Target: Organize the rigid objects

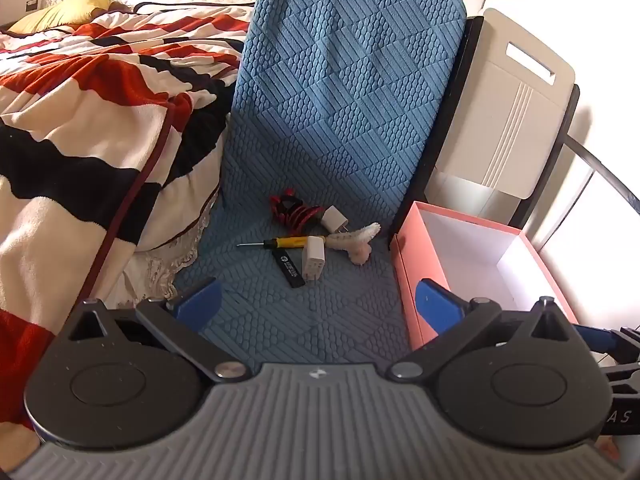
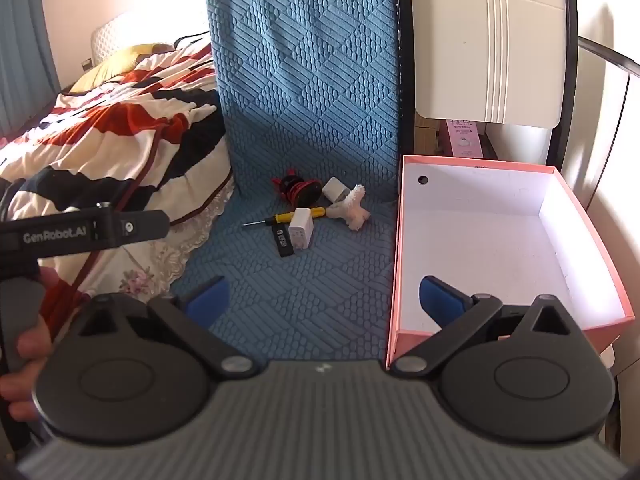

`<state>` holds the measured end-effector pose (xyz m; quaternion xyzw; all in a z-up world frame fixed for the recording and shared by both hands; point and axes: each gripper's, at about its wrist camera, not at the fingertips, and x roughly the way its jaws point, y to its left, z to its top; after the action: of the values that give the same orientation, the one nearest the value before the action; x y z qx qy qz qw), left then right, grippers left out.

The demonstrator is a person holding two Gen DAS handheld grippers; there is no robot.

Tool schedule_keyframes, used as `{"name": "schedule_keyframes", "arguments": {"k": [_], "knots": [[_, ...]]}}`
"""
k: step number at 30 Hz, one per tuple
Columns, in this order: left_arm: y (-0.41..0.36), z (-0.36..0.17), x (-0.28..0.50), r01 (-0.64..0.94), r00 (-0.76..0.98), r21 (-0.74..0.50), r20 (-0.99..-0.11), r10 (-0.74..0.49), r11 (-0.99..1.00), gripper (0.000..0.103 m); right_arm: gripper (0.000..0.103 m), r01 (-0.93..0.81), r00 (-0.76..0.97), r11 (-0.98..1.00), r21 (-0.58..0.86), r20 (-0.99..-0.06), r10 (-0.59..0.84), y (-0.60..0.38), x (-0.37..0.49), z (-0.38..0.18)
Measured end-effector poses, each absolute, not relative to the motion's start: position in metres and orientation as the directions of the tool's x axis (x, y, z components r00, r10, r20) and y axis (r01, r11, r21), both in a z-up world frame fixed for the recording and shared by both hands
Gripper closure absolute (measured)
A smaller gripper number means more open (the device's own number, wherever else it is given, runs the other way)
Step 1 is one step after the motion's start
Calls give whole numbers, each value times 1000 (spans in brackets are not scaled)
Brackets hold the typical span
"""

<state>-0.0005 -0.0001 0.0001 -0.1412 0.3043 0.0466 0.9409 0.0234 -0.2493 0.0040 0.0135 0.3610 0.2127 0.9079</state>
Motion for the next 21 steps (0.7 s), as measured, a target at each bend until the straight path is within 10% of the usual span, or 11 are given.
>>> {"name": "schedule_keyframes", "arguments": {"k": [21], "knots": [[-1, 0, 0, -183, 808, -239, -589, 8, 954, 0, 0, -378, 645, 909, 175, -655, 395, -248, 24, 2]]}}
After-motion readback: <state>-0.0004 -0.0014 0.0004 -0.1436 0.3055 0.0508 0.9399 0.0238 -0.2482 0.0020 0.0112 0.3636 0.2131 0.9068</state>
